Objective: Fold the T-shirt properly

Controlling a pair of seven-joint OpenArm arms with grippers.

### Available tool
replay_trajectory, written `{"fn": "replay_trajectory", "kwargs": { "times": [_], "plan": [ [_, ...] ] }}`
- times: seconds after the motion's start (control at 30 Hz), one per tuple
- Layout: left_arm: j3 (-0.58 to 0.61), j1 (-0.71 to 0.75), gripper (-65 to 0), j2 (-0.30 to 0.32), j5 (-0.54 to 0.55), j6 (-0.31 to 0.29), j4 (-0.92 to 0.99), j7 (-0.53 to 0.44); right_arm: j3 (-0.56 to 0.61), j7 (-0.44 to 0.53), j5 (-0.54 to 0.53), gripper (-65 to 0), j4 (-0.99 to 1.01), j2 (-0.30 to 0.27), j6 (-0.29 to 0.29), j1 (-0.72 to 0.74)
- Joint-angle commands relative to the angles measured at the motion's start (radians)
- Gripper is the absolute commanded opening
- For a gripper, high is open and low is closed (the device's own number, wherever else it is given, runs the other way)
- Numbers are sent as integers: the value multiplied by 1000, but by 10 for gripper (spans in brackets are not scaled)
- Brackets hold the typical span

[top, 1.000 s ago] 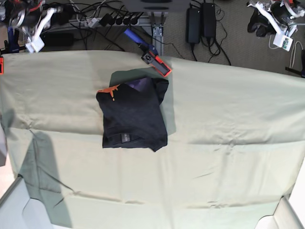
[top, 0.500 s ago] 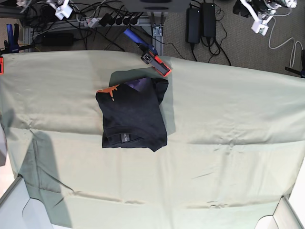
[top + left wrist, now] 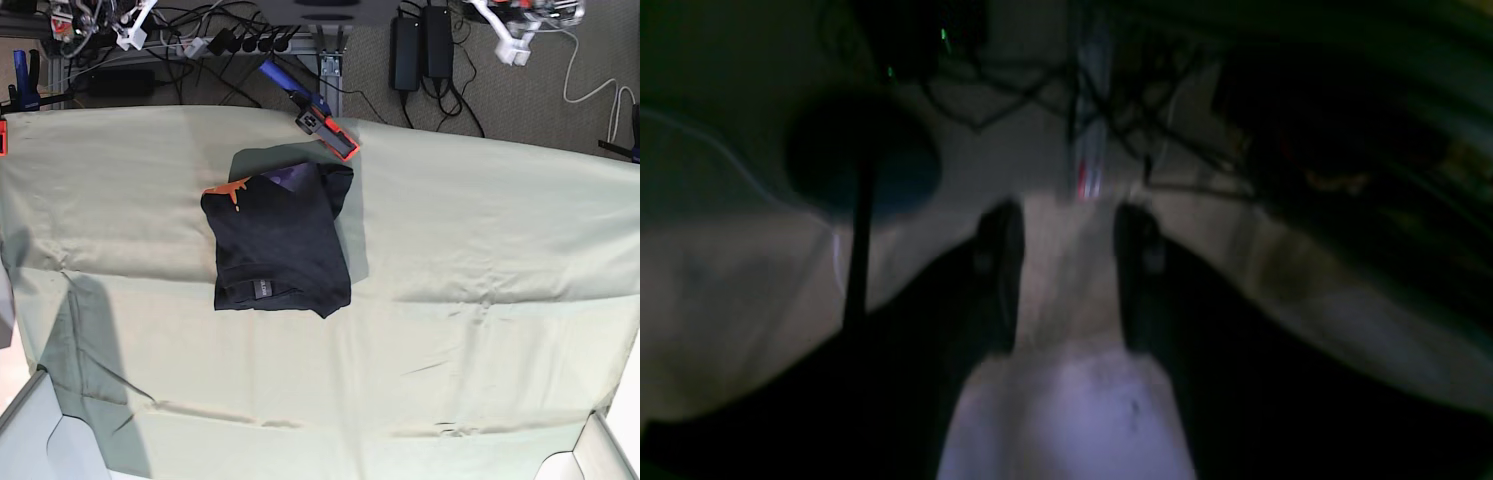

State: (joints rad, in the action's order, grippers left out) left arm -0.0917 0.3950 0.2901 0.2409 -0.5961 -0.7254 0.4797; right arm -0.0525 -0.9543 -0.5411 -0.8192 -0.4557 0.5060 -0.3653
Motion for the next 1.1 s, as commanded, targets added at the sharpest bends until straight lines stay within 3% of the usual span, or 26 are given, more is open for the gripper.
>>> {"fn": "replay_trajectory", "kwargs": {
  "times": [0.0,0.2,0.37,0.53,0.6,0.87,1.07],
  "plan": [
    [39,-17,-401,10,0,39,31,-14,2,-2,13,-650,26,-5,45,16],
    [231,-187,-401,-31,1,105,239,-39,18,76,110,-650,126,60,-21,113],
    [250,-293,-401,-61,1,114,357,-129,18,144,157,-650,177,130,-40,144],
    [251,-315,-445,-77,-3,113,360,-196,18,341,269,-650,226,185,-39,143],
    [251,-315,-444,-87,-7,113,357,-196,18,402,292,-650,241,194,-40,143],
    [250,-311,-444,-98,-27,114,358,-219,17,418,306,-650,241,210,-39,145],
    [250,-306,-444,-99,-28,113,358,-230,17,486,306,-650,229,209,-38,146]
  ]
}}
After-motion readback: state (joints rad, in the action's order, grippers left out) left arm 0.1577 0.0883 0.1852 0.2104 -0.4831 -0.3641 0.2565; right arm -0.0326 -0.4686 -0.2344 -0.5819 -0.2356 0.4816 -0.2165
